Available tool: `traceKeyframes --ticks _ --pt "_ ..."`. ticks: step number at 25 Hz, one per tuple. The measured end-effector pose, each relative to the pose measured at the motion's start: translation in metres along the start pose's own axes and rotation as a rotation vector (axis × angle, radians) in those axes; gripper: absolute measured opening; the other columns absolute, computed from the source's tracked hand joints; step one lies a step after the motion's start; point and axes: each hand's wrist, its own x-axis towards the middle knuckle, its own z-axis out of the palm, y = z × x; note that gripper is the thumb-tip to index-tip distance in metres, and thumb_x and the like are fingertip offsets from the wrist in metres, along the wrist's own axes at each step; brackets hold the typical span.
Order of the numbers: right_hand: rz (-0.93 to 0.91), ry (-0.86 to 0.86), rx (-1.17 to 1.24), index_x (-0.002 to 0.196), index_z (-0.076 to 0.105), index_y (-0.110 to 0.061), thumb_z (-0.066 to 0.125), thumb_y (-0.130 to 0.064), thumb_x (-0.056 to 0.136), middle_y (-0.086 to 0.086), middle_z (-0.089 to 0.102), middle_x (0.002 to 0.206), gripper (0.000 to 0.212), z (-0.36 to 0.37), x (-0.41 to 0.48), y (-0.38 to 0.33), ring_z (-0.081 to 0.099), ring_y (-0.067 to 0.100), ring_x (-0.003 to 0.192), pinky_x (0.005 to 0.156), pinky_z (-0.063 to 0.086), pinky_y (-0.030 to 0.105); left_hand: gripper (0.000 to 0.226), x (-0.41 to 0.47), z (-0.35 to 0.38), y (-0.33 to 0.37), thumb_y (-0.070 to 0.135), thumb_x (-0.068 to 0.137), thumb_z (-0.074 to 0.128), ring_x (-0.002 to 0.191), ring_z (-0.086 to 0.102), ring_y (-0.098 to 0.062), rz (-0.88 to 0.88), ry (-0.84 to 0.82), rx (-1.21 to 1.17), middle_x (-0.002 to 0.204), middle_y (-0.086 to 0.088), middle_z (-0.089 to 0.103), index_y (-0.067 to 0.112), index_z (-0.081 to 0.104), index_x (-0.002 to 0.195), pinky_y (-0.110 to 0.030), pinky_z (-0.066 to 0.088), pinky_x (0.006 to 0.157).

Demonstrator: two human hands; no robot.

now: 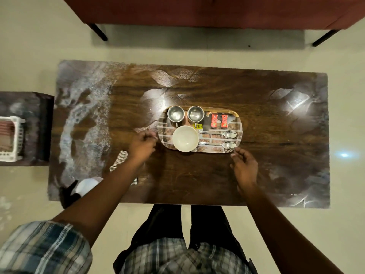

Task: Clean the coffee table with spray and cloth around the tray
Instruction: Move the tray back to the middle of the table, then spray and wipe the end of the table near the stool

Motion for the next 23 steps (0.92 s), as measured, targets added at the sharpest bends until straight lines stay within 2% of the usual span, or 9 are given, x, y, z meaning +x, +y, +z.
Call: traceKeyframes --ticks 2,5,7,11,13,15,18,21,23 --pt "-0.031 -0.021 0.019 0.130 0.070 -0.010 0.068 -0.005 0.101 0.002 0.076 0.115 0.030 0.010 -0.037 0.001 0.070 0.012 0.098 0.097 0.059 0.044 0.029 -0.024 -0.015 0.001 0.001 0.102 0.066 0.084 0.061 -0.018 0.012 -0.053 -0.068 0.090 0.001 0.069 0.026 0.069 0.089 -0.029 0.049 0.065" --pt "-0.088 -0.076 0.049 0.131 0.070 -0.007 0.068 -0.002 0.100 0.006 0.076 0.120 0.031 0.024 -0.093 -0.002 0.069 0.005 0.090 0.085 0.058 0.034 0.024 -0.070 -0.040 0.007 0.003 0.104 0.066 0.089 0.064 -0.016 0.067 -0.090 -0.110 0.098 -0.001 0.072 0.025 0.071 0.095 -0.030 0.053 0.073" --pt "-0.132 -0.121 0.036 0.131 0.069 -0.003 0.067 0.001 0.100 0.007 0.075 0.120 0.032 0.031 -0.123 -0.006 0.069 0.004 0.091 0.087 0.058 0.031 0.019 -0.098 -0.055 0.010 0.004 0.105 0.066 0.091 0.065 -0.015 0.098 -0.103 -0.150 0.100 -0.002 0.072 0.021 0.072 0.099 -0.031 0.054 0.078" --pt "-0.221 -0.242 0.005 0.131 0.070 -0.004 0.067 0.003 0.100 0.003 0.074 0.118 0.032 0.043 -0.170 -0.013 0.068 0.001 0.096 0.083 0.057 0.011 0.013 -0.148 -0.096 0.010 0.006 0.106 0.067 0.089 0.067 -0.013 0.188 -0.060 -0.217 0.099 0.000 0.073 0.018 0.073 0.103 -0.030 0.057 0.082" --pt "-0.258 -0.307 -0.007 0.127 0.072 -0.007 0.067 0.003 0.100 0.003 0.075 0.117 0.030 0.050 -0.189 -0.014 0.071 -0.002 0.094 0.081 0.057 0.011 0.011 -0.164 -0.119 0.006 0.007 0.106 0.066 0.090 0.070 -0.012 0.225 -0.038 -0.229 0.103 -0.002 0.075 0.014 0.074 0.107 -0.025 0.060 0.078" --pt "-0.288 -0.391 -0.027 0.120 0.074 -0.014 0.068 0.002 0.100 0.002 0.077 0.115 0.026 0.058 -0.212 -0.013 0.073 -0.004 0.092 0.081 0.057 0.015 0.016 -0.175 -0.145 -0.001 0.002 0.106 0.065 0.092 0.072 -0.016 0.259 -0.018 -0.267 0.103 -0.003 0.076 0.014 0.075 0.102 -0.021 0.061 0.072" --pt "-0.308 -0.496 -0.057 0.116 0.074 -0.020 0.069 0.001 0.099 0.001 0.077 0.117 0.026 0.071 -0.249 -0.010 0.074 0.009 0.105 0.095 0.058 0.027 0.016 -0.195 -0.194 -0.011 -0.002 0.107 0.061 0.096 0.072 -0.021 0.296 0.051 -0.319 0.106 -0.008 0.077 0.007 0.075 0.107 -0.020 0.061 0.075" --pt "-0.337 -0.575 -0.148 0.117 0.074 -0.021 0.071 0.000 0.098 0.000 0.077 0.119 0.028 0.091 -0.277 0.001 0.074 0.014 0.110 0.099 0.058 0.030 0.016 -0.197 -0.247 -0.035 0.005 0.107 0.064 0.101 0.074 -0.030 0.301 0.173 -0.256 0.113 -0.013 0.079 0.014 0.077 0.110 -0.036 0.059 0.081" --pt "-0.347 -0.595 -0.194 0.117 0.074 -0.021 0.073 0.000 0.096 -0.001 0.078 0.118 0.030 0.107 -0.288 0.008 0.074 0.006 0.105 0.092 0.059 0.022 0.023 -0.193 -0.276 -0.051 0.004 0.104 0.066 0.102 0.073 -0.028 0.302 0.236 -0.200 0.119 -0.013 0.080 0.024 0.077 0.107 -0.043 0.061 0.089"
